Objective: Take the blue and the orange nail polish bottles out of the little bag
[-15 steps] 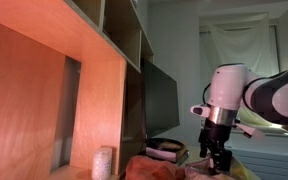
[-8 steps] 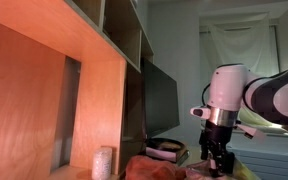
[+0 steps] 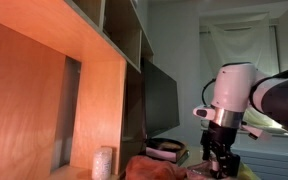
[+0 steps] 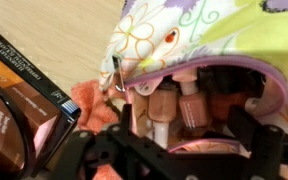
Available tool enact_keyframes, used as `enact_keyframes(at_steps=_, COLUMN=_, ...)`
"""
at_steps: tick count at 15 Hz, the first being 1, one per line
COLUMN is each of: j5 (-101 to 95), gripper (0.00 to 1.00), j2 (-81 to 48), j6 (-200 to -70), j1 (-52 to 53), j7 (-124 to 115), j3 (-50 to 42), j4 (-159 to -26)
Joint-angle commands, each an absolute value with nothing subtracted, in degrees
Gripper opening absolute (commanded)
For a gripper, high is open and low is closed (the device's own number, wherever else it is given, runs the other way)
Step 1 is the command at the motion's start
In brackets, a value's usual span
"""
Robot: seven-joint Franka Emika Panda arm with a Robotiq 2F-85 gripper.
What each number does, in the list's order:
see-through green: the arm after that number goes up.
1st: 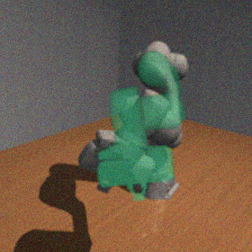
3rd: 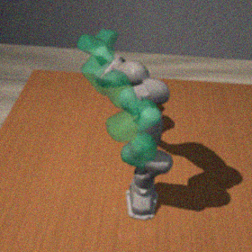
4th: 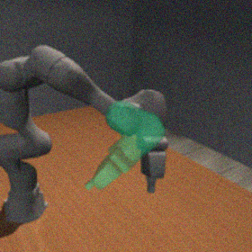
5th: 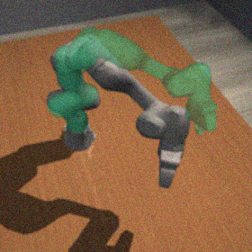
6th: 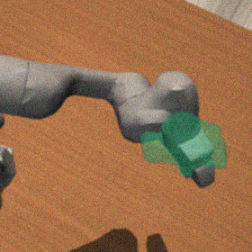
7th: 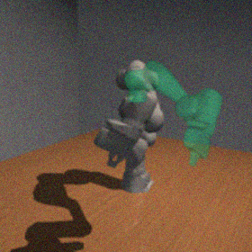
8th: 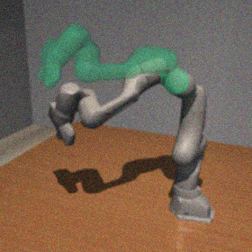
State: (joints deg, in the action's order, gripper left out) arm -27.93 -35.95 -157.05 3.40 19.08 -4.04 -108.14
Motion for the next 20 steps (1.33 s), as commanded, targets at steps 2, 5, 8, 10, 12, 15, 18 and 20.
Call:
enact_keyframes(at_steps=2, j5=-31.74, gripper=0.67, j2=-32.45, j6=-160.44, j1=6.72, j7=13.91, j3=-7.45, j4=-114.10)
enact_keyframes(at_steps=5, j5=-31.92, gripper=0.45, j2=-32.85, j6=-160.15, j1=7.39, j7=12.86, j3=-7.76, j4=-114.20)
enact_keyframes(at_steps=8, j5=-31.33, gripper=0.23, j2=-33.56, j6=-159.81, j1=7.00, j7=14.22, j3=-6.96, j4=-113.56)
enact_keyframes(at_steps=10, j5=-30.25, gripper=0.07, j2=-34.37, j6=-159.40, j1=5.85, j7=15.86, j3=-5.67, j4=-112.69)
enact_keyframes(at_steps=12, j5=-29.65, gripper=0.01, j2=-34.85, j6=-158.95, j1=5.42, j7=16.26, j3=-5.26, j4=-112.18)
enact_keyframes(at_steps=15, j5=-29.95, gripper=0.02, j2=-34.86, j6=-158.81, j1=6.05, j7=14.99, j3=-6.06, j4=-112.21)
enact_keyframes(at_steps=18, j5=-30.71, gripper=0.28, j2=-34.64, j6=-158.53, j1=7.22, j7=13.16, j3=-7.46, j4=-112.20)
enact_keyframes(at_steps=20, j5=-29.30, gripper=0.37, j2=-35.28, j6=-157.27, j1=5.92, j7=15.17, j3=-6.07, j4=-111.12)
